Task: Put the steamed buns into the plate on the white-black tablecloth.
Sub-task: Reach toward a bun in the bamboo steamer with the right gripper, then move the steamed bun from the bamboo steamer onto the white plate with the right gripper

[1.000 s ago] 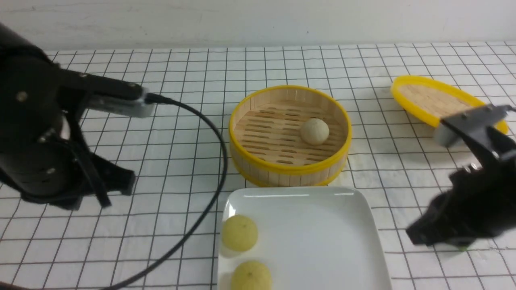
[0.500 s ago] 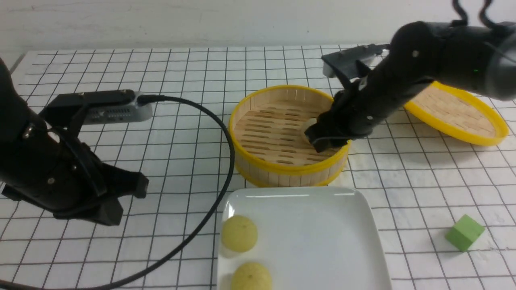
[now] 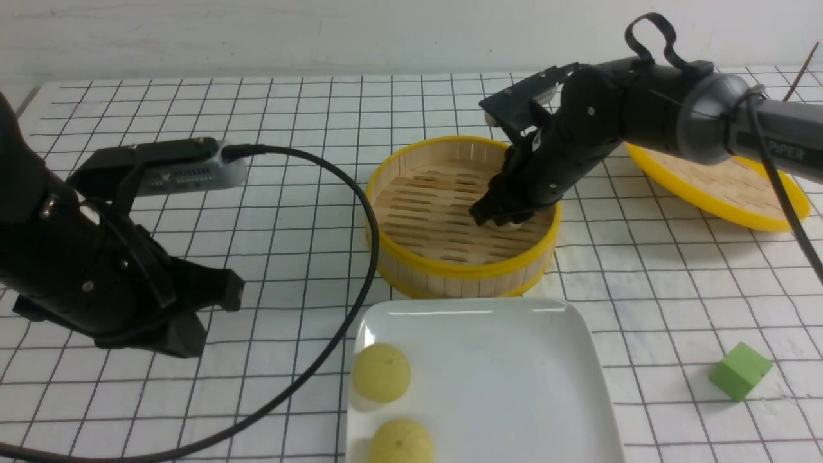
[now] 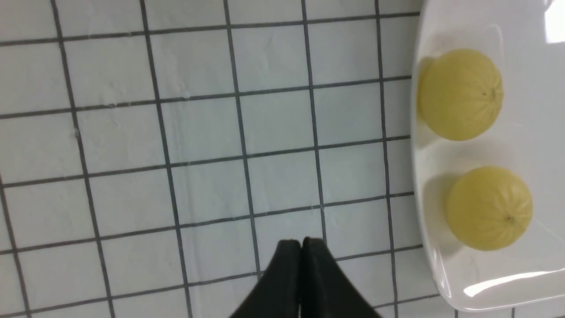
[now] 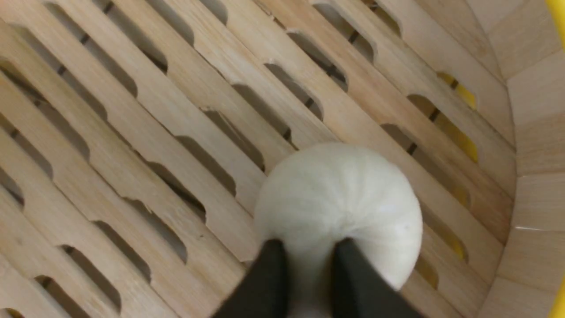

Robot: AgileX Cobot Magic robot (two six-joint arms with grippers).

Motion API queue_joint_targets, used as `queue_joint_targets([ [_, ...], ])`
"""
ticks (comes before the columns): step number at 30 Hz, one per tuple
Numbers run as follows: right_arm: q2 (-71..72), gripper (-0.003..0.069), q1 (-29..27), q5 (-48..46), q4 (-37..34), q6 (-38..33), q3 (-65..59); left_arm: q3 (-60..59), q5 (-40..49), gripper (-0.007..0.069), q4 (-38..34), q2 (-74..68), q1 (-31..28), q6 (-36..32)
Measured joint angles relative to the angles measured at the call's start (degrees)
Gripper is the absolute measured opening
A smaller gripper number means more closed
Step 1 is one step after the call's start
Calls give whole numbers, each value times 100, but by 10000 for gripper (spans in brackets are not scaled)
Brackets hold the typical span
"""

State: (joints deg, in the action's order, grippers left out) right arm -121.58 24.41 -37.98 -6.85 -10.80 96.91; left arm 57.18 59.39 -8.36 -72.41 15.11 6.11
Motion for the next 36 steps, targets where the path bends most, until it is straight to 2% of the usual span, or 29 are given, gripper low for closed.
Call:
queue_joint_targets([
  [2,61,20,0,-44,14,0,0,0,0,25,72,0,0,0],
  [6,394,18,0,-410,36,0,-6,0,29,30,286,0,0,0],
  [11,1765,18,0,-1807,-283,0,-6,0,83,34,557,0,0,0],
  [13,2099,18,0,-2374,-477,0,-38,0,83,34,565,0,0,0],
  [14,2565,18,0,-2901,-850,0,-189,0,85,35,576,0,0,0],
  [18,3261,18,2,-3253,-1734,-317,-970,0,90,35,581,-5,0,0],
  [21,3490,18,2,-3220,-2153,-625,-1726,0,90,36,581,-6,0,0],
  [23,3543,22,2,-2831,-2450,-923,-2453,0,90,36,581,-6,0,0],
  [28,3292,60,2,-1868,-2662,-1736,-3602,-7,-35,36,581,-6,0,0],
  [31,3100,120,2,-1430,-2871,-2064,-3820,-7,-122,40,568,-17,0,0],
  [34,2946,218,7,-1035,-3017,-2202,-3830,-7,-133,44,562,-23,0,0],
  [35,2927,226,7,-1012,-3017,-2210,-3830,-7,-133,44,562,-23,0,0],
  [36,2882,276,14,-972,-3017,-2216,-3830,-7,-134,46,562,-23,0,0],
])
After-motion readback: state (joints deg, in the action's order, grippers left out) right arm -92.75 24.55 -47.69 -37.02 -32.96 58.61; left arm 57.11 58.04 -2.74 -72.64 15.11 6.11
